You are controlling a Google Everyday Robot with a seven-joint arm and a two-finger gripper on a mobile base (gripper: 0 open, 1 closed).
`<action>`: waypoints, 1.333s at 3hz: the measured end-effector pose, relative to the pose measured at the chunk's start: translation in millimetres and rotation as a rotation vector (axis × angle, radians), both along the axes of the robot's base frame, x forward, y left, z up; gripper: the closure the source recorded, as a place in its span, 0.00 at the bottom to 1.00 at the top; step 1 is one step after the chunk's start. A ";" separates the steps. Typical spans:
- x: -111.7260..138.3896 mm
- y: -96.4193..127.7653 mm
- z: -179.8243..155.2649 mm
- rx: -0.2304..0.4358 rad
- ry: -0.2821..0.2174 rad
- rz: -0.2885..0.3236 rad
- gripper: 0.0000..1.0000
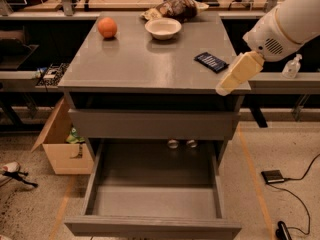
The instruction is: Place rxbar blueberry into middle drawer
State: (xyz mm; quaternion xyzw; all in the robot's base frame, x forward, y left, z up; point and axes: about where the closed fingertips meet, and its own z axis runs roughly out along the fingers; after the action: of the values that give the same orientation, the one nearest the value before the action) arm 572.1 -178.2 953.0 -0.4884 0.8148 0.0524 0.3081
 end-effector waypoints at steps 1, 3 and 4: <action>0.0 0.1 0.0 0.000 0.000 0.001 0.00; 41.9 -2.3 -6.1 0.136 -0.030 -0.037 0.00; 89.2 4.7 -17.4 0.258 -0.050 -0.073 0.00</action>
Offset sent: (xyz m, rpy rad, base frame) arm 0.0211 -0.0030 -0.0056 0.0818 -0.0320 -0.0167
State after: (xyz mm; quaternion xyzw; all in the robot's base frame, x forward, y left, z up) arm 661.3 -173.5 935.6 -0.4157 0.8107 0.1332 0.3901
